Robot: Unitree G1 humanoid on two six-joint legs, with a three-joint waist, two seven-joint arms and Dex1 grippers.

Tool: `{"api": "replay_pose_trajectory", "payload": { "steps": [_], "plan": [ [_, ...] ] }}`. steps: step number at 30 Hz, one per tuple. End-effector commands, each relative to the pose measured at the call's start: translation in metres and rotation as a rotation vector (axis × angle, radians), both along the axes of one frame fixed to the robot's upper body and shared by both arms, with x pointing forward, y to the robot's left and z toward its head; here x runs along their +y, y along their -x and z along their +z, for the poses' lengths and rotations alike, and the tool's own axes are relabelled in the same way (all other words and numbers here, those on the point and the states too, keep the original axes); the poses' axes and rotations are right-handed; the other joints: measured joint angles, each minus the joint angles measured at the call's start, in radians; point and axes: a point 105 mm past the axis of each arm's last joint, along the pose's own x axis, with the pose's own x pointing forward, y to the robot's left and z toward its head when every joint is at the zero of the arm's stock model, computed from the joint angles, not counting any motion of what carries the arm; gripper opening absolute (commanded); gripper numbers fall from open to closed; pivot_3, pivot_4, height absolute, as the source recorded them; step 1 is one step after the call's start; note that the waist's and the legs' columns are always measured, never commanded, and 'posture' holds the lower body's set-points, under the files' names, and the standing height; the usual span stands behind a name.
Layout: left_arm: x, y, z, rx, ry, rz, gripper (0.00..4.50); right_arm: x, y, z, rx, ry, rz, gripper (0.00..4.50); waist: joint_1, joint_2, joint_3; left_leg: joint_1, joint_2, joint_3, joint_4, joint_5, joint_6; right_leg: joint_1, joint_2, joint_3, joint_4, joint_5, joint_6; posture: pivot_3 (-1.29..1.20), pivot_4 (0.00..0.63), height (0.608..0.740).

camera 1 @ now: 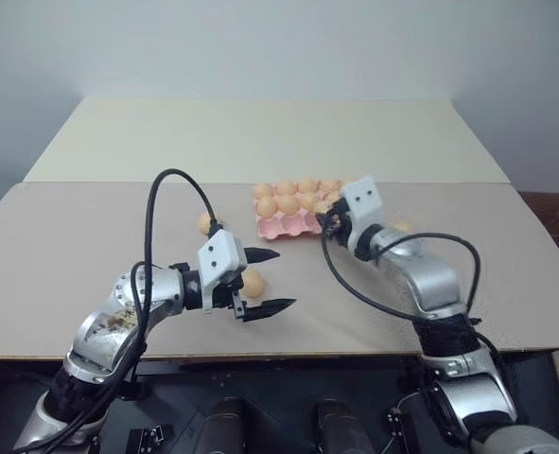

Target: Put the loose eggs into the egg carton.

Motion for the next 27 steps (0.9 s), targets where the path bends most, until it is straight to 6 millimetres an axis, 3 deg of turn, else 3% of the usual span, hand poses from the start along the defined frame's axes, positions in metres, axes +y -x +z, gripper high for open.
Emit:
{"api": "replay_pose_trajectory", "payload": {
  "steps": [1,12,17,21,24,27],
  "plan": [
    [-0.006,0.003,0.011,-0.054,0.014,-0.012,4.50,-0.007,-0.008,0.016,-0.083,0.002,-0.037,1.35,0.000,0.000,0.000,0.000,0.000,0.000,0.000,0.000,0.000,0.000,0.000,0.000,0.000,0.000,0.000,0.00,0.150,0.740],
    [-0.003,0.002,0.009,-0.056,0.010,0.003,4.50,-0.014,-0.009,0.018,-0.072,0.013,-0.052,1.35,-0.004,0.000,0.000,0.000,0.000,0.000,0.000,0.000,0.000,-0.001,0.000,0.000,0.001,0.000,0.000,0.00,0.150,0.740],
    [-0.003,0.001,0.009,-0.059,0.008,0.007,4.50,-0.015,-0.008,0.019,-0.078,0.015,-0.052,3.07,-0.004,0.000,0.000,0.000,0.000,0.000,0.000,0.000,0.000,-0.001,0.000,0.000,0.001,0.000,0.000,0.00,0.150,0.740],
    [-0.002,0.001,0.009,-0.062,0.006,0.009,4.50,-0.019,0.001,0.037,-0.145,-0.015,-0.060,4.47,-0.004,0.000,0.000,0.000,0.000,0.000,0.000,0.000,0.000,-0.001,0.000,0.000,0.001,0.000,0.000,0.00,0.150,0.740],
    [-0.003,0.001,0.010,-0.065,0.010,0.011,4.50,-0.035,0.025,0.057,-0.201,-0.076,-0.089,4.47,0.003,0.000,0.000,-0.003,0.000,0.000,0.000,0.000,0.000,-0.005,0.000,0.000,0.002,0.000,0.000,0.00,0.150,0.740],
    [-0.007,0.003,0.009,-0.066,0.010,0.006,4.50,-0.052,0.046,0.062,-0.227,-0.113,-0.141,4.47,0.007,0.000,0.000,-0.005,0.000,0.000,0.000,0.000,0.000,-0.006,-0.001,0.000,0.002,0.000,0.000,0.00,0.150,0.740]
  ]
}}
